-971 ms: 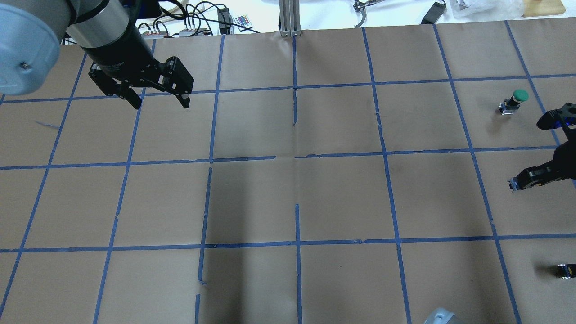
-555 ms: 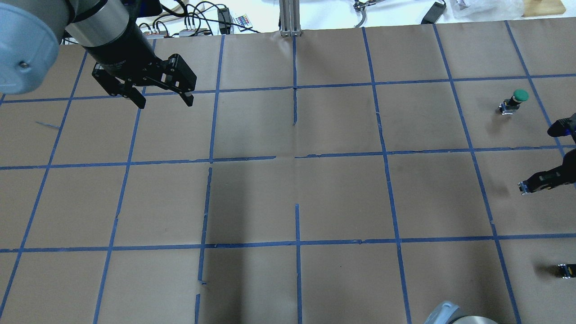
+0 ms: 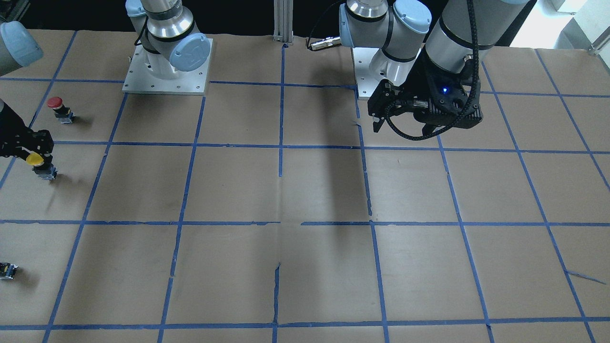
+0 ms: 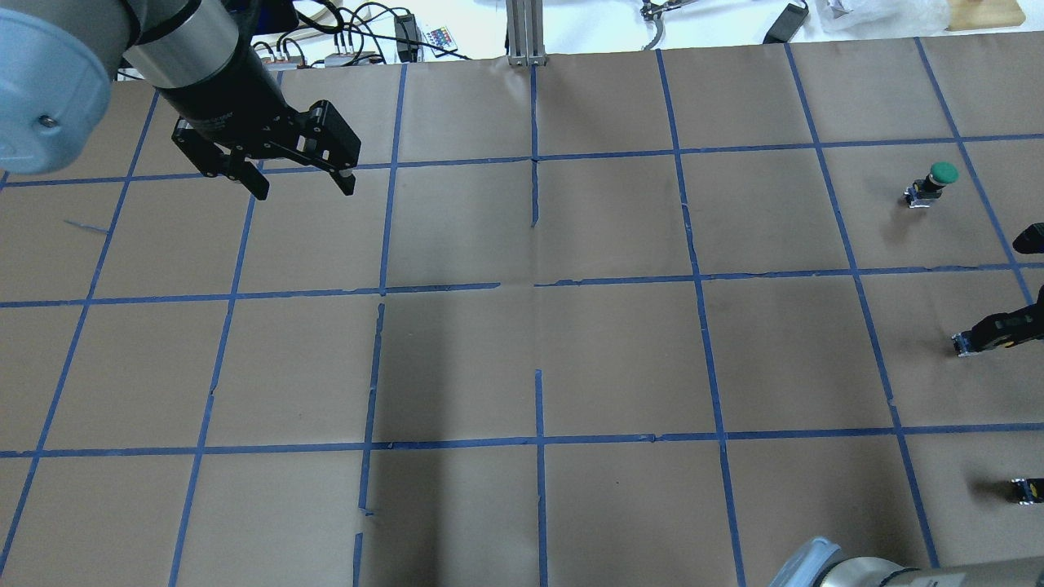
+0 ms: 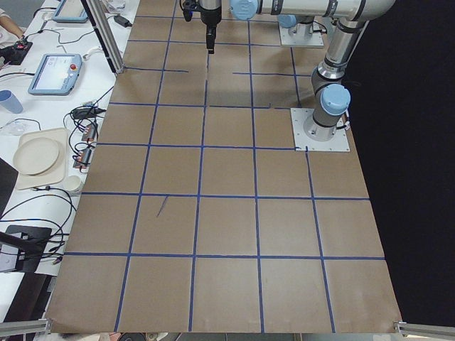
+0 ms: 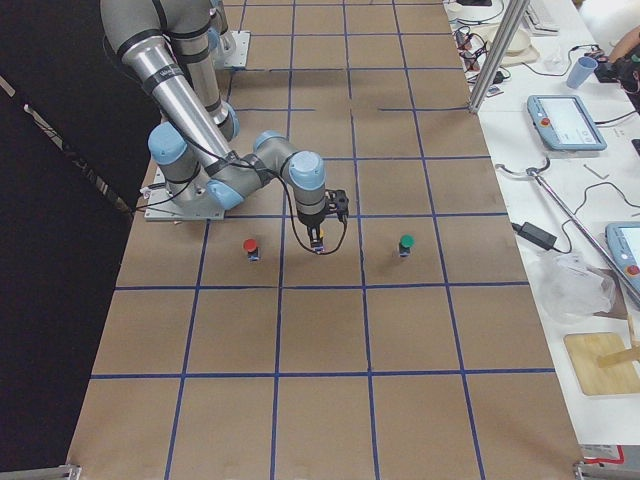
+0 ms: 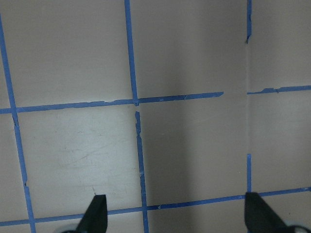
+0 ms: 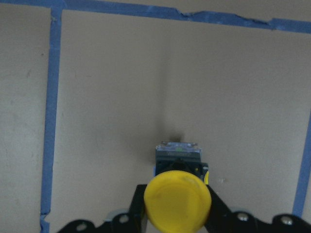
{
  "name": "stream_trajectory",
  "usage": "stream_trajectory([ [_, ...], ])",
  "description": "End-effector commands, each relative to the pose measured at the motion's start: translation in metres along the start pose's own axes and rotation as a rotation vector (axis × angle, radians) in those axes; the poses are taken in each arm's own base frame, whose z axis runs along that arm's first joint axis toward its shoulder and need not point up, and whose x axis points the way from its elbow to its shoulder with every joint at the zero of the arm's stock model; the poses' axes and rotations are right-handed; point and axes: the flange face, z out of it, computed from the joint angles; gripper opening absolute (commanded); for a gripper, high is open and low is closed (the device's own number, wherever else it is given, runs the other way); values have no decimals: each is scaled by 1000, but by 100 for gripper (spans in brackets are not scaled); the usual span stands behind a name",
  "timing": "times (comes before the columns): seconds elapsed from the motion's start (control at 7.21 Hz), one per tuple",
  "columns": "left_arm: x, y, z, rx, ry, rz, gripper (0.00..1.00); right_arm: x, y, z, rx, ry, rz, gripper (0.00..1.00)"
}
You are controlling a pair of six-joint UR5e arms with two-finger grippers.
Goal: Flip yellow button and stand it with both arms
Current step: 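Lower the yellow button upright onto the table with the right gripper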
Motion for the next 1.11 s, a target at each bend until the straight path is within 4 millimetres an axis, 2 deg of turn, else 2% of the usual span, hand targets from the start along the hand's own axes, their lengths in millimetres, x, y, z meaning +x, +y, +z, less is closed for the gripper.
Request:
stream_trajectory([
  [0.0, 0, 0, 0, 1, 1, 0, 99, 6, -3, 6, -9, -13, 8, 7],
  [0.28, 0, 0, 0, -1, 1, 0, 99, 4, -2, 7, -12, -20, 10, 8],
  [0.42, 0, 0, 1, -2, 1, 0, 99, 4, -4, 6, 2, -29, 10, 11],
  [0.69, 0, 1, 0, -1, 1, 0, 99, 5, -5, 6, 5, -25, 9, 41],
  [0.83, 0, 1, 0, -1, 1, 0, 99, 5, -5, 6, 2, -27, 6, 69],
  [0.97, 0, 1, -1, 3, 1, 2, 99, 5, -5, 6, 3, -26, 10, 79],
])
